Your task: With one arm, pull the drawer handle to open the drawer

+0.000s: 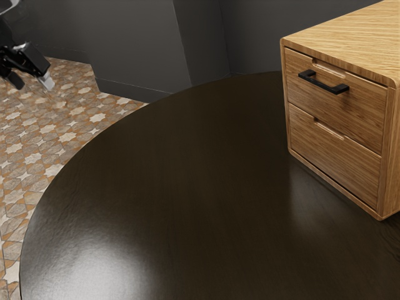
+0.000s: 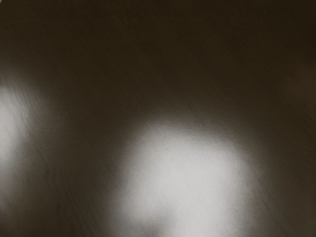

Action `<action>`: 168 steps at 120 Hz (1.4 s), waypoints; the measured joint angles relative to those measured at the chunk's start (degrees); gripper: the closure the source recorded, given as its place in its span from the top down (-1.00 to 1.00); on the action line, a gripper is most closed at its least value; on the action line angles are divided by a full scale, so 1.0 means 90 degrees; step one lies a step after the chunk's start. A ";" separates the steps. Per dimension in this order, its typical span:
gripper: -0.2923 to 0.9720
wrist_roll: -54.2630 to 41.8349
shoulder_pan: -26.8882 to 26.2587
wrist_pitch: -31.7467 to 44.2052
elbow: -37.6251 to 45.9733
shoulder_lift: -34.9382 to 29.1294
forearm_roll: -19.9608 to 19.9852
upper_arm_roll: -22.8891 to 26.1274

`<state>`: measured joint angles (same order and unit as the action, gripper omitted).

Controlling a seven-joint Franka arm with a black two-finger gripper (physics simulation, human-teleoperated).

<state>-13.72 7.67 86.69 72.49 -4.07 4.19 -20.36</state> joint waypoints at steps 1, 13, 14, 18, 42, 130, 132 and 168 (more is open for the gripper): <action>0.51 -0.0016 -0.0028 -0.0011 -0.0080 -0.0018 -0.0012 0.0034; 0.51 -0.0102 -0.1192 -0.0085 -0.0476 -0.0072 -0.0101 0.0415; 0.51 -0.0107 -0.1286 -0.0089 -0.0485 -0.0067 -0.0105 0.0429; 0.50 -0.0123 -0.1546 -0.0102 -0.0512 -0.0026 -0.0100 0.0485; 0.50 0.0794 -0.1918 -0.0138 -0.0523 0.0498 0.1006 0.0533; 0.50 0.5297 -0.3031 0.3348 -0.1648 0.2870 -0.0646 0.0899; 0.50 0.5368 -0.3052 0.3348 -0.1645 0.2870 -0.0656 0.0900; 0.50 0.6455 -0.2638 0.2604 -0.1669 0.2766 -0.0141 0.1296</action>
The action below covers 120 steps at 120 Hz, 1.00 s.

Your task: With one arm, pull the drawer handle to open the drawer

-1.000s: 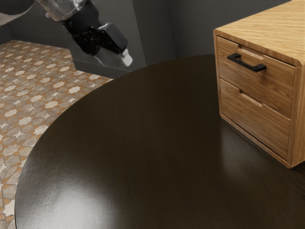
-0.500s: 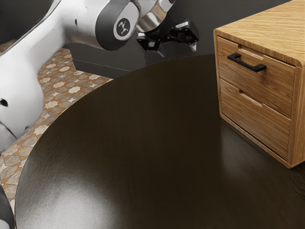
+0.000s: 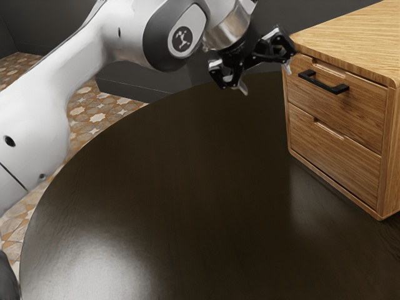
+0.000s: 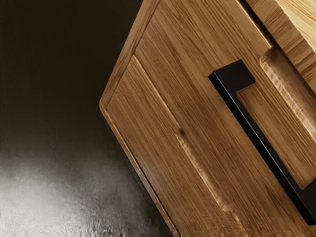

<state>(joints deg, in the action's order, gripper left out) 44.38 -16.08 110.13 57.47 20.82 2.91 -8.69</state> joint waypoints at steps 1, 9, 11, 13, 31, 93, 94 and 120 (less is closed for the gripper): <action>0.50 0.0022 0.0010 -0.0024 0.0001 -0.0011 0.0021 0.0010; 0.50 0.0188 0.0054 -0.0215 0.0002 -0.0112 0.0153 0.0070; 0.50 0.0226 0.0112 -0.0251 0.0002 -0.0105 0.0179 0.0157; 0.50 0.0264 0.0230 -0.0282 0.0002 -0.0091 0.0203 0.0304; 0.50 0.0560 0.1175 -0.0314 0.0004 0.0124 0.0314 0.1318; 0.50 0.1217 0.1803 0.1409 -0.0159 0.0806 0.0369 0.2181; 0.50 0.1225 0.1803 0.1430 -0.0160 0.0810 0.0369 0.2186; 0.50 0.1383 0.1747 0.1846 -0.0146 0.1051 0.0369 0.2283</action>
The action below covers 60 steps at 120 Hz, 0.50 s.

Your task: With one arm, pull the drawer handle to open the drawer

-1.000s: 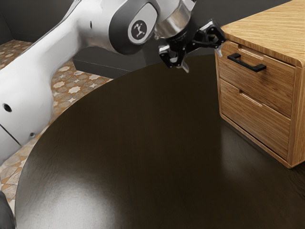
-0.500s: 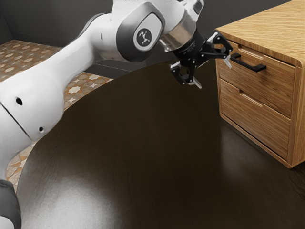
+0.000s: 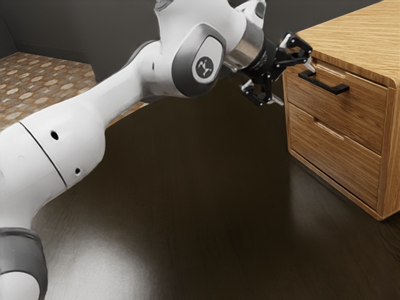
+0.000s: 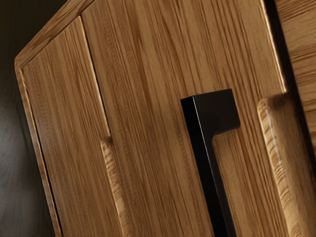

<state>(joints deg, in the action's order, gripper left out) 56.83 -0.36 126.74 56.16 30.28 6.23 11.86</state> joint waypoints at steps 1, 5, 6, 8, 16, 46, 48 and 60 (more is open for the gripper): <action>0.50 0.0005 -0.0001 0.0011 0.0001 0.0011 0.0000 0.0001; 0.50 0.0024 -0.0004 0.0050 0.0006 0.0049 -0.0002 0.0004; 0.50 0.0029 -0.0004 0.0059 0.0010 0.0057 -0.0003 0.0004; 0.50 0.0038 -0.0002 0.0076 0.0016 0.0068 -0.0005 0.0003; 0.50 0.0073 0.0005 0.0149 0.0013 0.0138 -0.0015 0.0001; 0.50 0.0183 -0.0006 0.0613 -0.0005 0.0341 -0.0026 0.0003; 0.50 0.0190 -0.0007 0.0634 -0.0006 0.0349 -0.0027 0.0002; 0.50 0.0224 -0.0007 0.0757 -0.0006 0.0445 -0.0046 -0.0010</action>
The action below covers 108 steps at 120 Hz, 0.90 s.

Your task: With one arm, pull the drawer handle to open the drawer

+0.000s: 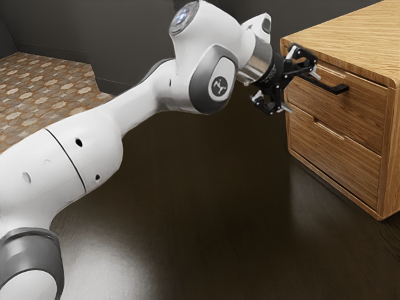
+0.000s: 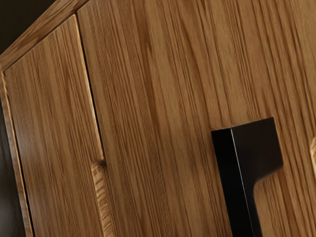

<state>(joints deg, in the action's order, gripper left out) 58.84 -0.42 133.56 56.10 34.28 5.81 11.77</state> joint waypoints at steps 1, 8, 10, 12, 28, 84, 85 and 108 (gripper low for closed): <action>0.50 0.0003 0.0001 0.0007 0.0000 0.0004 -0.0004 -0.0003; 0.50 0.0021 0.0006 0.0051 0.0000 0.0039 -0.0048 -0.0012; 0.50 0.0026 0.0006 0.0062 -0.0001 0.0056 -0.0062 -0.0012; 0.50 0.0032 0.0007 0.0072 -0.0001 0.0069 -0.0072 -0.0013; 0.50 0.0068 0.0024 0.0114 0.0002 0.0145 -0.0154 -0.0020; 0.51 0.0135 -0.0033 -0.2748 0.1556 -0.2163 -0.0699 -0.0776; 0.51 0.0136 -0.0038 -0.2839 0.1628 -0.2258 -0.0702 -0.0805; 0.51 0.0144 -0.0142 -0.5032 0.2426 -0.5041 -0.0744 -0.1209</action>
<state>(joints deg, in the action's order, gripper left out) 60.14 -1.70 88.27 77.94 -11.09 -0.88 0.89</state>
